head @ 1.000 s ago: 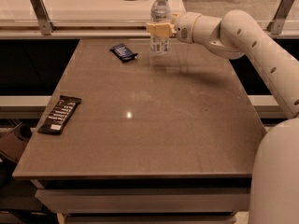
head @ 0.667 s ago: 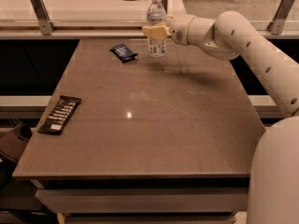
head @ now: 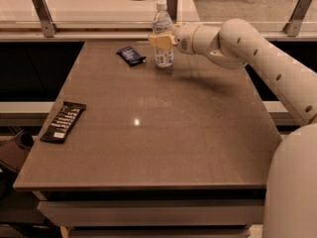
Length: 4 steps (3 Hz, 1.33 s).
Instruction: Move blue plastic bottle near rxbar blueberry
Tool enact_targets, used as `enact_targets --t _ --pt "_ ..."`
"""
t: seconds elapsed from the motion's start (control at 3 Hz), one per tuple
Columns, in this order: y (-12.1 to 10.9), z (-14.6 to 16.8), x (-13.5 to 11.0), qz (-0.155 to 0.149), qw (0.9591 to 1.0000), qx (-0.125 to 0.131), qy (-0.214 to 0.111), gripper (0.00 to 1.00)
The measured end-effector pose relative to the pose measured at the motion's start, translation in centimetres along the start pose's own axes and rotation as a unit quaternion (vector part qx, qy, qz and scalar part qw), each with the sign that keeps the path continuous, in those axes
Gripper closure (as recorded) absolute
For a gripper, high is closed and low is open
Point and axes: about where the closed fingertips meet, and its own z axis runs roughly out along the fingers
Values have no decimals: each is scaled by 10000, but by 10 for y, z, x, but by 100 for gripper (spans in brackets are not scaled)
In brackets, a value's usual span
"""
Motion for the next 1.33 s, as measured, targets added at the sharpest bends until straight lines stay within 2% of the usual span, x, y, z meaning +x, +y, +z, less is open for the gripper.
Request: enact_targets --t 0.33,0.67,1.33 --pt "1 5 11 115 9999 46 -30 100" --pt "1 5 10 117 9999 45 -33 82" --pt "1 5 8 118 9999 44 -34 37"
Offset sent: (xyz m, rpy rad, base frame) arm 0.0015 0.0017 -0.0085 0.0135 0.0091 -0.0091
